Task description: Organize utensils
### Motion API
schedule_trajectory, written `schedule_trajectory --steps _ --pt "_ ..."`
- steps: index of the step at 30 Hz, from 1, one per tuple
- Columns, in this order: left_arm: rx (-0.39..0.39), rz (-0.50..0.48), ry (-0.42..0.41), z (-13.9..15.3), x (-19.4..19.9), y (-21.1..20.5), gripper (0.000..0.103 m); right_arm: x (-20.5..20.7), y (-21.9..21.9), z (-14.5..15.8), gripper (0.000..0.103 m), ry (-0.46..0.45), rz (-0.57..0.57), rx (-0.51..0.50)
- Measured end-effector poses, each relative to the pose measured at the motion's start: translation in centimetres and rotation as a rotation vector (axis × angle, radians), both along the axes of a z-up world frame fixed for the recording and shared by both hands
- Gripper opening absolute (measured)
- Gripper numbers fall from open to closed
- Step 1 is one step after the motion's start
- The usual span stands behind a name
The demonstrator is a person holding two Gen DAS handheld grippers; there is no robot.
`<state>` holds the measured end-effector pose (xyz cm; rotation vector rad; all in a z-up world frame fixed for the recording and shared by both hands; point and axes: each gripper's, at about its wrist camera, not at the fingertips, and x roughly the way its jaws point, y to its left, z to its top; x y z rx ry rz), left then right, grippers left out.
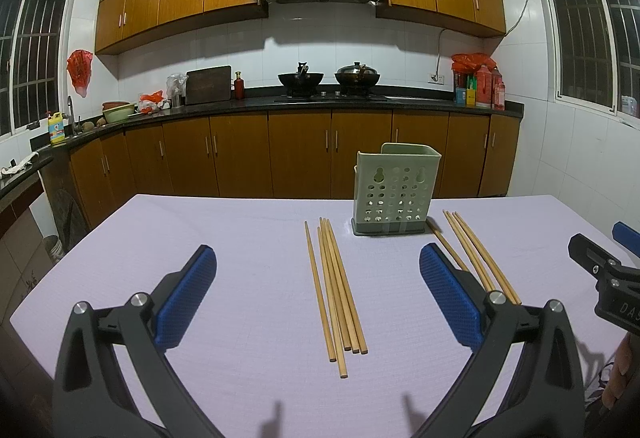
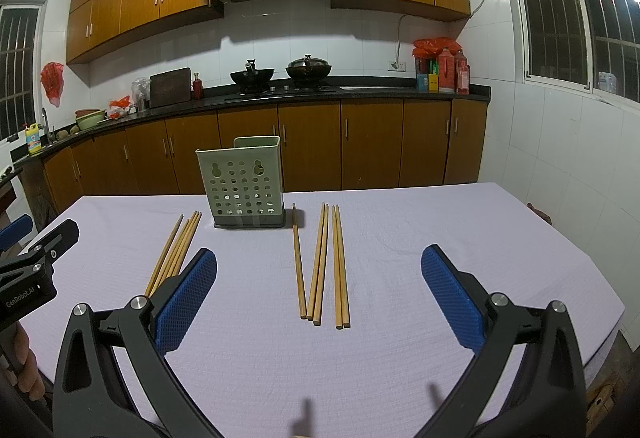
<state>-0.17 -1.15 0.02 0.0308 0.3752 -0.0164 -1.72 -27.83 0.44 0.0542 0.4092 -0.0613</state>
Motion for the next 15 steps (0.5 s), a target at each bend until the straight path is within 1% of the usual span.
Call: schedule_trajectory --steps 15 --pt "0.000 0.000 0.001 -0.06 0.00 -0.05 0.099 0.01 0.05 -0.05 0.101 0.000 0.000 0.001"
